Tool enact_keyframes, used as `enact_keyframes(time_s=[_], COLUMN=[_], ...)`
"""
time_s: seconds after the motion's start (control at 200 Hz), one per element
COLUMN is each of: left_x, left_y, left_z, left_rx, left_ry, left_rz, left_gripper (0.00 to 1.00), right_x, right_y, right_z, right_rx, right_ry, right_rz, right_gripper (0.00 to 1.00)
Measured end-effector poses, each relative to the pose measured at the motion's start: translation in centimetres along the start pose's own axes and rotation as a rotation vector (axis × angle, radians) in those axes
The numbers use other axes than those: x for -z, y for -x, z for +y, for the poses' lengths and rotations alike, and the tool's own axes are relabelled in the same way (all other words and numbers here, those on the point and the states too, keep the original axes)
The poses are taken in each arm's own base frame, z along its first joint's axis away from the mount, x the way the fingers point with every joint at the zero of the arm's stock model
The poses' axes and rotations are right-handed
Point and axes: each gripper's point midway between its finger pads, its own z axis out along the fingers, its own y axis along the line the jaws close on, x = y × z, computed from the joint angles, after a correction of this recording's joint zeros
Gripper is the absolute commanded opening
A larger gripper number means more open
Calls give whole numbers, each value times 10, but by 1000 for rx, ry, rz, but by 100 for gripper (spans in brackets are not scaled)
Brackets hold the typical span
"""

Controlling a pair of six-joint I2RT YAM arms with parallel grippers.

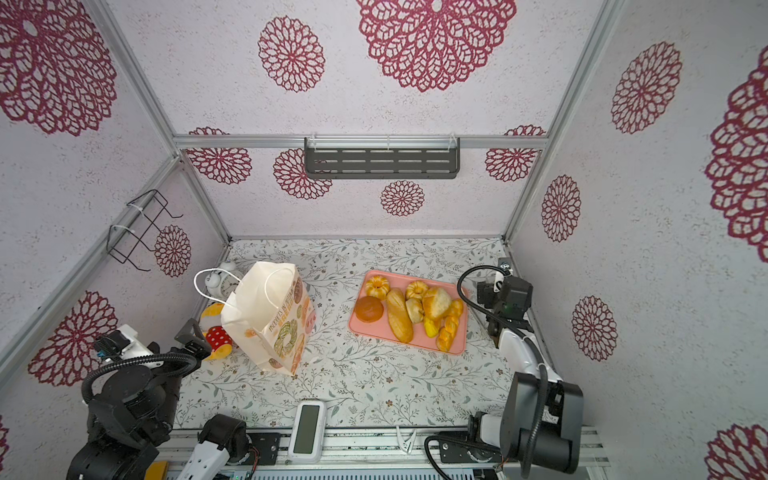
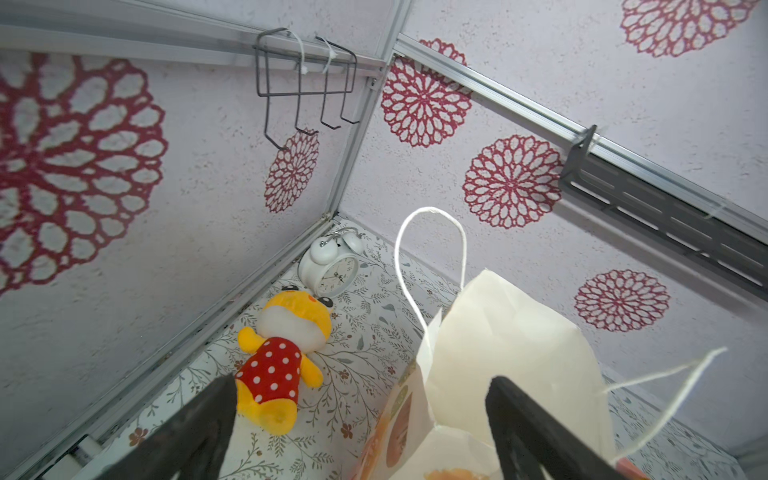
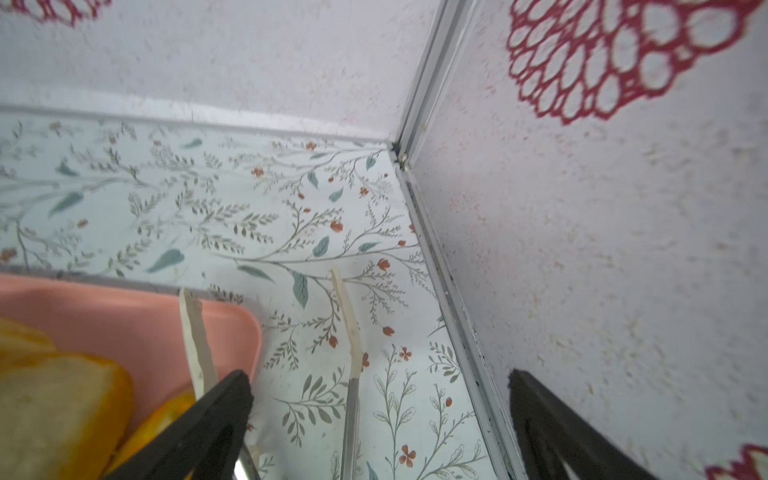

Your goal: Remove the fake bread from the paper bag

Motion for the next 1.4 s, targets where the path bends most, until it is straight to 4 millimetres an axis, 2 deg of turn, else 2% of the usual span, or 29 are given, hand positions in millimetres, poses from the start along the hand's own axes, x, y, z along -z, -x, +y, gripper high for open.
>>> enact_keyframes(time_s=[0.135, 0.245, 0.38, 0.495, 0.615, 0.671, 0.721, 0.801, 0.856, 0.926, 0.986, 1.031, 1.101, 1.151, 1.231, 1.251, 1.321, 1.401], left_x=[-2, -6, -14, -21, -38, -52, -71, -102, -119, -135, -147, -158, -181, -197, -209, -209, -208, -194], left_y=[-4, -11, -9, 8, 29, 45, 65, 118, 153, 186, 196, 191, 165, 133, 64, 59, 59, 36], left_z=[32, 46, 50, 53, 70, 68, 49, 11, -5, -5, 7, 21, 50, 71, 102, 111, 107, 100], left_rx=[53, 55, 34, 38, 174, 217, 240, 271, 286, 300, 325, 345, 382, 397, 394, 345, 348, 322], left_ry=[189, 315, 420, 513, 615, 608, 532, 390, 332, 340, 384, 419, 489, 539, 618, 650, 586, 498], left_rz=[-21, -11, -13, -28, -18, -7, 9, -33, -81, -144, -167, -154, -86, -17, 133, 126, 65, 68], left_gripper=[97, 97, 97, 97, 97, 97, 97, 97, 97, 97, 97, 97, 97, 97, 97, 97, 97, 97], right_x=[23, 37, 48, 53, 57, 59, 60, 63, 65, 66, 66, 66, 66, 65, 61, 60, 57, 56], right_y=[19, 22, 8, -9, -25, -29, -31, -30, -27, -26, -26, -27, -29, -35, -50, -54, -63, -64], right_z=[-3, -3, -1, 1, 3, 4, 4, 3, 2, 2, 2, 2, 2, 3, 7, 8, 11, 11], right_rx=[-109, -170, -226, -277, -328, -345, -354, -366, -378, -393, -409, -427, -465, -493, -519, -522, -525, -524], right_ry=[6, 18, 26, 28, 31, 32, 33, 33, 33, 34, 35, 36, 38, 41, 45, 46, 54, 56], right_rz=[-104, -150, -154, -139, -133, -132, -134, -146, -159, -167, -166, -164, -172, -173, -142, -132, -106, -106], right_gripper=[99, 99, 99, 99, 99, 99, 99, 99, 99, 99, 99, 99, 99, 99, 99, 99, 99, 99])
